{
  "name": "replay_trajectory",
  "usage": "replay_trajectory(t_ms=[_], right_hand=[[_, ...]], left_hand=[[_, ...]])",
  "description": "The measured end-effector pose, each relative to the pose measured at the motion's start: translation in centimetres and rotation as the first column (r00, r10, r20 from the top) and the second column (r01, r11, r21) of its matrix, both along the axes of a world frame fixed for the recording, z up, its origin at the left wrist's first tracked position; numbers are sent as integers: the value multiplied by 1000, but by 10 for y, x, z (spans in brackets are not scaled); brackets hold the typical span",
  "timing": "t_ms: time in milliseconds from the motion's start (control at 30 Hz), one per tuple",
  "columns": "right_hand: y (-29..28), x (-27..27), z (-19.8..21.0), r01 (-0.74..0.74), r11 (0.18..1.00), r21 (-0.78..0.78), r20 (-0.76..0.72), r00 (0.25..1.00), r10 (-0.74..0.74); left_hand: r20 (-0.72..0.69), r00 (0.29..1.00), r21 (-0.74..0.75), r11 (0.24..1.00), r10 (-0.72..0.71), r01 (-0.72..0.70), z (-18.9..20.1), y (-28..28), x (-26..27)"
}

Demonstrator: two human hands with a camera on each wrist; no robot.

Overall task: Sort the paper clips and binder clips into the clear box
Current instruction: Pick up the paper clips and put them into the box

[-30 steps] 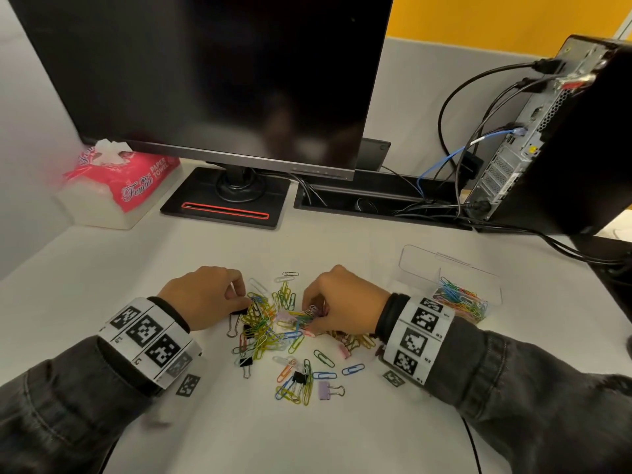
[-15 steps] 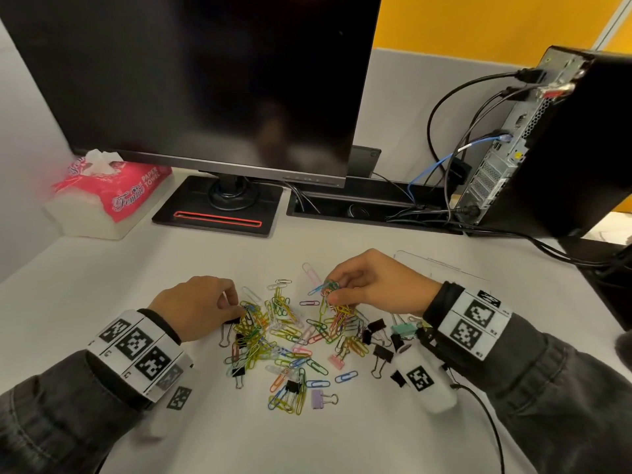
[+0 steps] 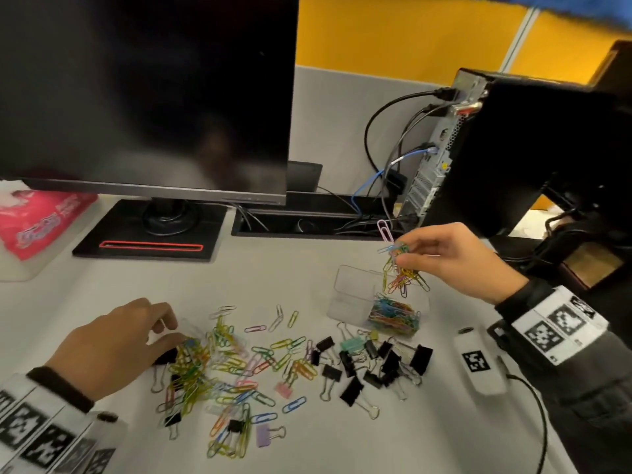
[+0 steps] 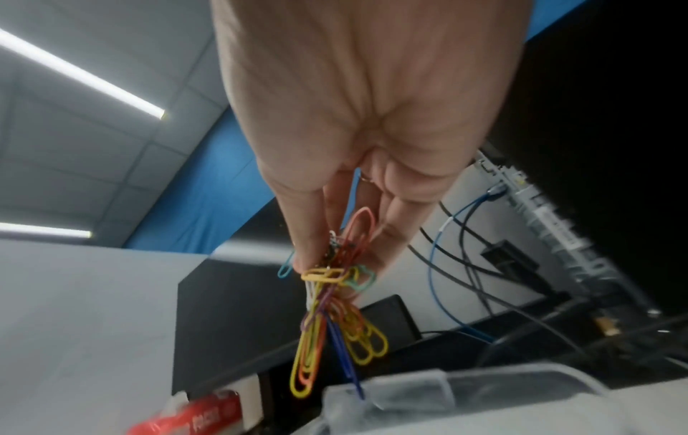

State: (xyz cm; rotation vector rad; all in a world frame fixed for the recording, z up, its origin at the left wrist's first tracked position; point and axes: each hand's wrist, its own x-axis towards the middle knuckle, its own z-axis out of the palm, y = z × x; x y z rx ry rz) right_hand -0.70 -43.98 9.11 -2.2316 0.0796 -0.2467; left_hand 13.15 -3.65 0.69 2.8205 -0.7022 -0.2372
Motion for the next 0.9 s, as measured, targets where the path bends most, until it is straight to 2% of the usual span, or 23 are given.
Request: replay_trajectory(t_ms=[100,233,400,533,600,700,900], right_hand=[[-8,-7,-17,48,991,-129,50,998,-41],[-10,-14,-44,40,976,-214,59,998,-28],[-9,-21,-53,56,960,-274,123,992,-22],[-11,-23,-55,78,946,-316,165,986,-26],[-12,-24,-57,79,935,-347,174,985,-19],[-11,-29,-62,95,920,-380,195,981,-21],[-10,-35,-62,151,941,-303,253,965,-73]], left_hand=[[111,993,-51,998,-40,46,10,-11,-10],[151,965,-79,970,-216,230,41,-47,-36],[106,892,-241,859,-440,452,67,-112,-53],[153,830,-315,770,-536,555,68,-171,-51],[157,823,-314,763,-546,565,63,-198,-47],[93,813,-247,777,-575,578,54,-227,-43],[128,819,-115,812,-559,572,40,-248,-43]])
